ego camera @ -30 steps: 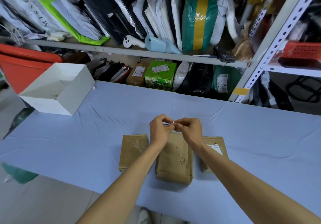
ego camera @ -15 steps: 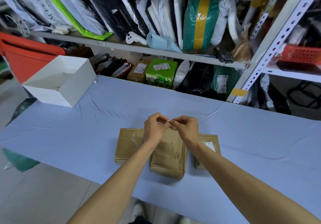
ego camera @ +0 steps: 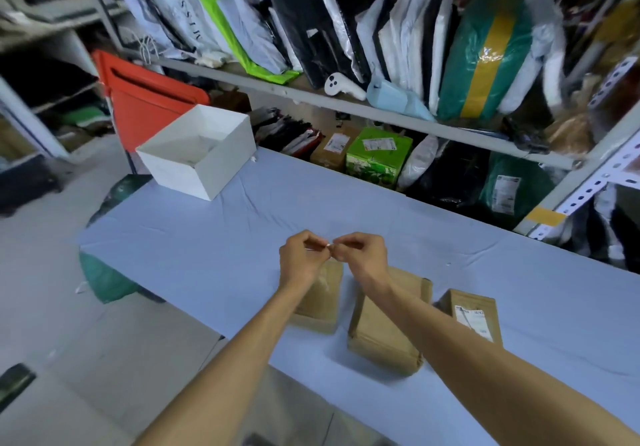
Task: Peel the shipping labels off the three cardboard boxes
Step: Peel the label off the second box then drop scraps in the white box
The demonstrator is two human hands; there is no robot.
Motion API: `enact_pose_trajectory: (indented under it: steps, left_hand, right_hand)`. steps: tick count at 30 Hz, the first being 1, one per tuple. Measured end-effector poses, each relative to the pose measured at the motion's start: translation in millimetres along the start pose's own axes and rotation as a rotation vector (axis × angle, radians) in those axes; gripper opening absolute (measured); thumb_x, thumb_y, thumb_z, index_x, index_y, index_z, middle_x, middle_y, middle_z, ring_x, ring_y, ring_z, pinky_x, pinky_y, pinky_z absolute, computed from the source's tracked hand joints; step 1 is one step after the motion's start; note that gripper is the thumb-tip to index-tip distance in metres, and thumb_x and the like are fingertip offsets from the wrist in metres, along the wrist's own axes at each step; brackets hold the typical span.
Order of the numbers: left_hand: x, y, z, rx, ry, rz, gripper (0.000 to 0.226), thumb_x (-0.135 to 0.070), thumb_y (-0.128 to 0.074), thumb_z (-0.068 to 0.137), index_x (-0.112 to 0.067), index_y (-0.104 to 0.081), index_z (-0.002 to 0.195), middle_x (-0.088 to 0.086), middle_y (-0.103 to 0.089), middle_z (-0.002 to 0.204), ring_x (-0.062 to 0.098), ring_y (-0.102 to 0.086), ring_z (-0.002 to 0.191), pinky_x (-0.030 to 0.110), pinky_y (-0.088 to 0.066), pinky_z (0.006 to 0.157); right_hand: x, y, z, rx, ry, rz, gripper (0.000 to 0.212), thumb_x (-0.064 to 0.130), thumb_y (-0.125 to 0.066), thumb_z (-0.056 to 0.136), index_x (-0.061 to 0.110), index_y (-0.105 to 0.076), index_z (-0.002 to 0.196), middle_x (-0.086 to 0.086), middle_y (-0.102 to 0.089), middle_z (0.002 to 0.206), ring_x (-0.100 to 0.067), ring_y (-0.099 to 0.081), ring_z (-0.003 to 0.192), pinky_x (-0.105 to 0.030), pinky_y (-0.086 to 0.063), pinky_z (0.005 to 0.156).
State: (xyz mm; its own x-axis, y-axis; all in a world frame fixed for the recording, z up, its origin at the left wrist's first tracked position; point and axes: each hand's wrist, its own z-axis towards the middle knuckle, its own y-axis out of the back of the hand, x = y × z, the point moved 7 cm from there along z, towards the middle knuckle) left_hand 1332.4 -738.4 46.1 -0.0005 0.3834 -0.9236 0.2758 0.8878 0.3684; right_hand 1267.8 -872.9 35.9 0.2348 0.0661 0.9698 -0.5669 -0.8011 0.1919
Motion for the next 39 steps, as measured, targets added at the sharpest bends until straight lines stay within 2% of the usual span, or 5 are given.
enact_pose_trajectory:
  steps: [12,25,28,34,39]
  left_hand:
    - [42.3,169.3,66.7,-0.117,-0.021,-0.018,0.008,-0.005,-0.074,0.074,-0.010,-0.067,0.077,-0.005,-0.065,0.068,0.003,-0.062,0.064,0.003,-0.043,0.054]
    - [49.0,235.0,185.3,-0.132,0.030,0.008,0.006,-0.007,-0.071,0.077,-0.011,-0.067,0.079,-0.004,-0.066,0.070,0.007,-0.063,0.066,0.005,-0.044,0.052]
    - [49.0,245.4,214.8,-0.104,0.031,0.095,0.009,-0.008,-0.071,0.077,-0.014,-0.067,0.081,-0.005,-0.069,0.079,0.008,-0.066,0.074,0.011,-0.047,0.060]
    - [45.0,273.1,264.5,-0.066,-0.028,0.405,0.025,-0.018,-0.070,0.075,-0.022,-0.059,0.097,-0.004,-0.066,0.091,0.016,-0.064,0.081,0.023,-0.048,0.067]
    - [47.8,302.4,312.7,-0.028,-0.088,0.707,0.028,-0.021,-0.063,0.080,-0.021,-0.060,0.109,0.000,-0.067,0.105,0.023,-0.062,0.096,0.031,-0.049,0.077]
  right_hand:
    - [73.4,-184.7,17.9,0.185,0.126,-0.102,0.008,0.000,-0.076,0.071,0.006,-0.072,0.072,-0.011,-0.070,0.069,-0.024,-0.069,0.067,-0.042,-0.059,0.072]
    - [125.1,-291.0,108.2,0.204,0.165,-0.233,0.009,-0.004,-0.075,0.071,-0.001,-0.068,0.075,-0.011,-0.067,0.067,-0.022,-0.066,0.059,-0.032,-0.058,0.062]
    - [131.4,-309.7,131.9,0.228,0.166,-0.253,0.010,-0.003,-0.076,0.070,0.004,-0.068,0.073,-0.007,-0.066,0.066,-0.018,-0.065,0.059,-0.028,-0.053,0.061]
    - [140.9,-342.6,173.1,0.249,0.101,-0.335,0.019,-0.002,-0.076,0.067,0.003,-0.070,0.085,-0.014,-0.071,0.084,-0.028,-0.068,0.082,-0.044,-0.057,0.079]
    - [154.7,-371.9,203.5,0.244,0.141,-0.438,0.019,-0.002,-0.076,0.064,0.003,-0.072,0.082,-0.011,-0.071,0.086,-0.021,-0.064,0.077,-0.026,-0.049,0.067]
